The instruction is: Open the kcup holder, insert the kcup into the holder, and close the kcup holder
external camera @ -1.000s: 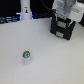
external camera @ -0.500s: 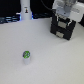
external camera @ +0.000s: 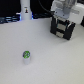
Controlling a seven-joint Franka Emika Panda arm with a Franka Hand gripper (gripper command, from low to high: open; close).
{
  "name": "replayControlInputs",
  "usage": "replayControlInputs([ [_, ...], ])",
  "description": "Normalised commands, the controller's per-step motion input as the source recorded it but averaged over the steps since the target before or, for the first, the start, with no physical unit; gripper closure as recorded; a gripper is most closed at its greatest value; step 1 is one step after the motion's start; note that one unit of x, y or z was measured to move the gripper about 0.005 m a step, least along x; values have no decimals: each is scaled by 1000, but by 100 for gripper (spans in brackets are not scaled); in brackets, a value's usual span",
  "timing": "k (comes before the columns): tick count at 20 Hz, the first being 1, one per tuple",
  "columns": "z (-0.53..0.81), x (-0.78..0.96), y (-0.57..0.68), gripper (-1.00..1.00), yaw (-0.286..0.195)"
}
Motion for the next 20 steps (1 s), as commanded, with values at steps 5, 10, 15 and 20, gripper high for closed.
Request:
replayControlInputs([
  [5,136,985,-277,100,-49],
  [10,187,978,-266,100,-41],
  [15,186,958,-270,100,-46],
  [20,189,920,-288,100,-47],
])
